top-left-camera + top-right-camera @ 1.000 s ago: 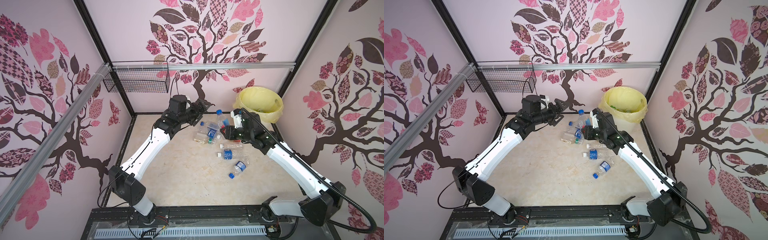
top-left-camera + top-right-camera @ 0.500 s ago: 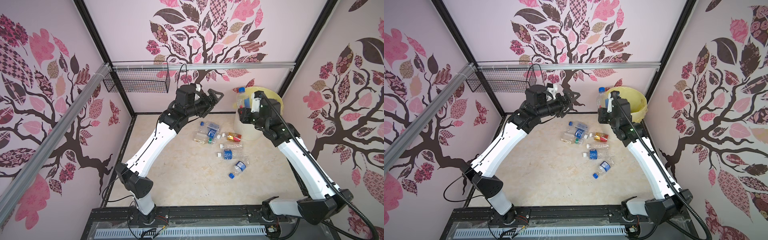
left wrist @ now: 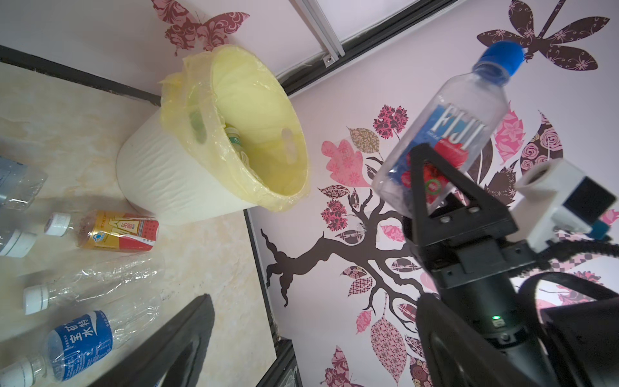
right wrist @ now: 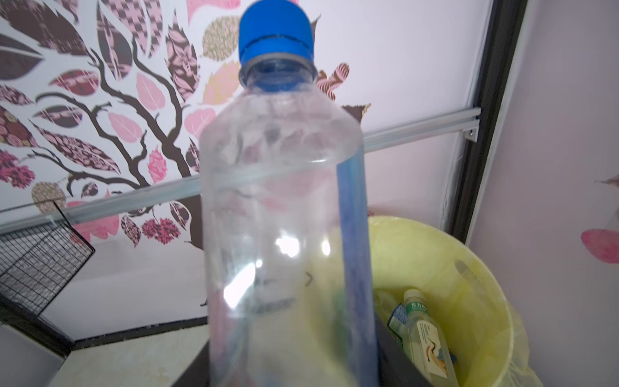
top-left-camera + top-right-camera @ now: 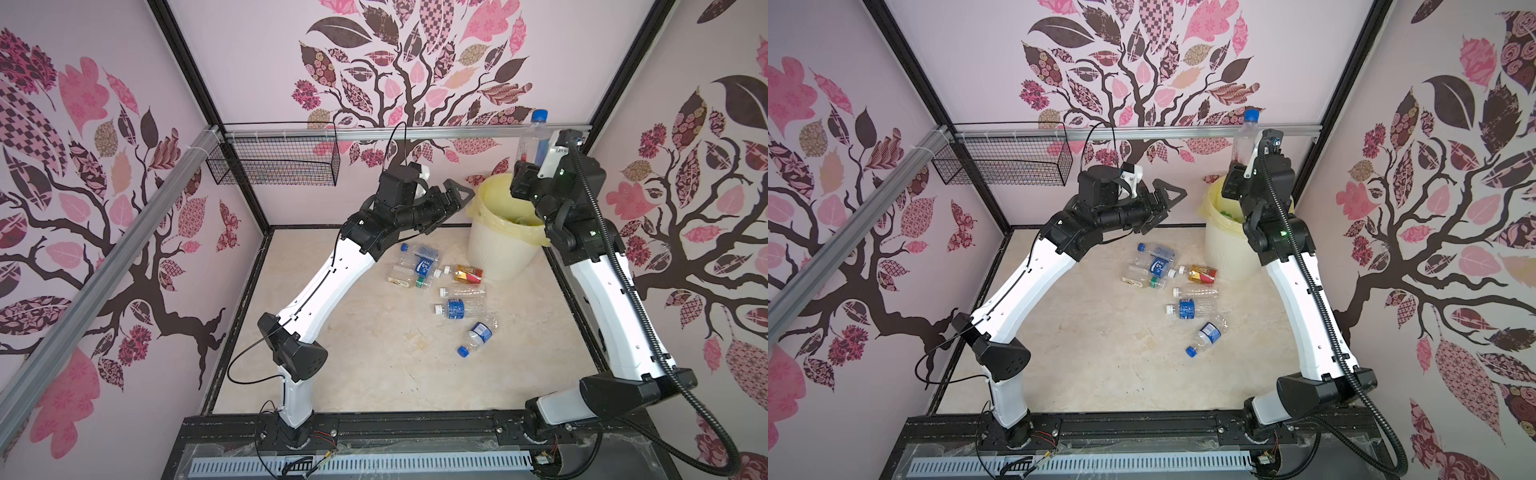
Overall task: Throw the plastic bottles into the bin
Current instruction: 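Open the right gripper to drop the Fiji bottle into the bin, then withdraw the right gripper from the bin while the left gripper draws back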
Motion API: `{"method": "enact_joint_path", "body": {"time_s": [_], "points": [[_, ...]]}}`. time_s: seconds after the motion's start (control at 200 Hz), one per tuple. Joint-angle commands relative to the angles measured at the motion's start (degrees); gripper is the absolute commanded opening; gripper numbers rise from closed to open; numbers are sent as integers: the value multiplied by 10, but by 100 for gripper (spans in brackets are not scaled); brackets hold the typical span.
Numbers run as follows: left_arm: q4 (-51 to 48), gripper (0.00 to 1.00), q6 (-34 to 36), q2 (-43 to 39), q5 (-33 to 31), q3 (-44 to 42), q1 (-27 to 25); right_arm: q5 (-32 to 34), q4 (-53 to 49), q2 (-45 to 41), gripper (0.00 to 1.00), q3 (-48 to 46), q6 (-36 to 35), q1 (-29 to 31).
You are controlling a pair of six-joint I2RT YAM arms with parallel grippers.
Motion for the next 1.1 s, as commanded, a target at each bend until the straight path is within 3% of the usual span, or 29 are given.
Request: {"method": "enact_joint_path", "body": {"time_s": [0.0, 0.17, 0.31, 0.465, 0.75, 1.095], "points": [[-6, 97, 22, -4, 1, 20, -3, 24, 37, 24, 51, 37, -29, -3], [2, 97, 19, -23, -3, -29, 0, 7, 12, 95, 56, 16, 20, -40], [-17, 97, 19, -27, -5, -44, 7, -30, -57, 169, 81, 61, 89, -89], [-21, 97, 15, -35, -6, -59, 19, -50, -39, 161, 99, 73, 84, -90], [-44, 97, 5, -38, -21, -65, 23, -69, -51, 148, 100, 74, 105, -91], [-61, 97, -9, -94, -47, -150, 21, -88, -53, 94, 100, 34, 111, -90]]}}
